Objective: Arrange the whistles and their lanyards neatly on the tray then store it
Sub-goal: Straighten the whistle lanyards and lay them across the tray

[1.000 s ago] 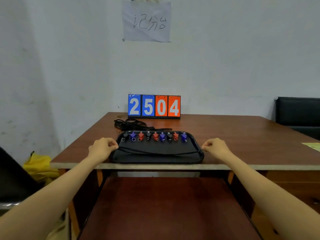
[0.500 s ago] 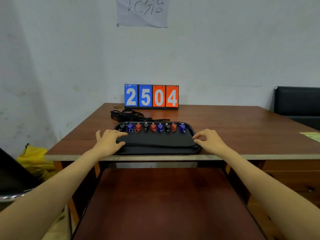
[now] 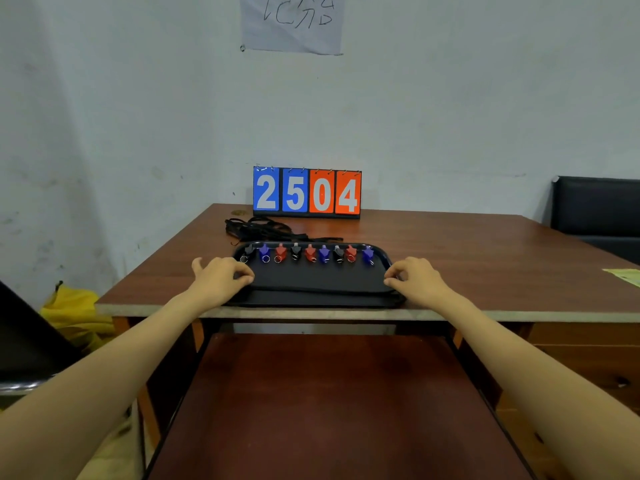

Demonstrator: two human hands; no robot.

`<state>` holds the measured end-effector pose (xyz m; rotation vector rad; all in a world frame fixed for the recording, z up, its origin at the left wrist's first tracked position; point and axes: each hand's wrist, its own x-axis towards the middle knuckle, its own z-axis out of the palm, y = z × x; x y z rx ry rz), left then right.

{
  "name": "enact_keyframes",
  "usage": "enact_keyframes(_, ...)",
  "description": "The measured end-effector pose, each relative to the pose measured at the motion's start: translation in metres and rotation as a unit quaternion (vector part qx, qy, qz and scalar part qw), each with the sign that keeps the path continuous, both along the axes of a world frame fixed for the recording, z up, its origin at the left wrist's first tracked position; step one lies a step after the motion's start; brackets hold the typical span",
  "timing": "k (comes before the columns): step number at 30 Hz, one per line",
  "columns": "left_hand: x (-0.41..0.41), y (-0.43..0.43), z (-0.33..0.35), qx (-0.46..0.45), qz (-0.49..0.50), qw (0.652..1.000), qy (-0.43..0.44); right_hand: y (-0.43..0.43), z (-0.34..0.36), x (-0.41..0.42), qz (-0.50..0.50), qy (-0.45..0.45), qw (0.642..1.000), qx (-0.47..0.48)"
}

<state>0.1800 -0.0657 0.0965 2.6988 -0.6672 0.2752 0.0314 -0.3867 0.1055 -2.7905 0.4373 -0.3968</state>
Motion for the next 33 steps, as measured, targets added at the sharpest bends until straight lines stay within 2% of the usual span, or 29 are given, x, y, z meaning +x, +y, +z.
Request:
enact_keyframes(4,0.009,-0.018,0.015,-0.044,-0.025,0.999,-0.012,0.013,0.014,0.020,0.054,-0.040,0.997,0.034)
enact_keyframes(8,0.037,-0.049,0.028,-0.045,-0.102,0.994,0.005,0.026,0.029,0.057,0.092,-0.044,0.992,0.081)
enact_keyframes(11,0.066,-0.072,0.039,-0.025,-0.114,0.993,-0.008,0.025,0.039,0.098,0.104,-0.044,0.990,0.086)
enact_keyframes(15,0.115,-0.096,0.043,-0.002,-0.088,0.996,-0.018,0.018,0.048,0.159,0.129,0.000,0.990,0.062)
enact_keyframes(20,0.172,-0.115,0.037,-0.034,-0.106,0.993,0.032,0.010,0.047,0.225,0.162,0.088,0.983,0.022)
enact_keyframes(23,0.193,-0.128,0.032,0.009,-0.103,0.993,0.050,0.010,0.043,0.252,0.162,0.142,0.976,0.028)
enact_keyframes(27,0.203,-0.143,0.020,0.077,-0.098,0.990,0.059,0.009,0.030,0.273,0.147,0.203,0.968,-0.014)
enact_keyframes(30,0.205,-0.148,0.015,0.103,-0.080,0.991,0.026,0.004,0.021,0.280,0.143,0.188,0.972,-0.015)
enact_keyframes(33,0.207,-0.147,0.017,0.127,-0.015,0.991,-0.023,-0.006,0.019,0.280,0.120,0.140,0.982,-0.040)
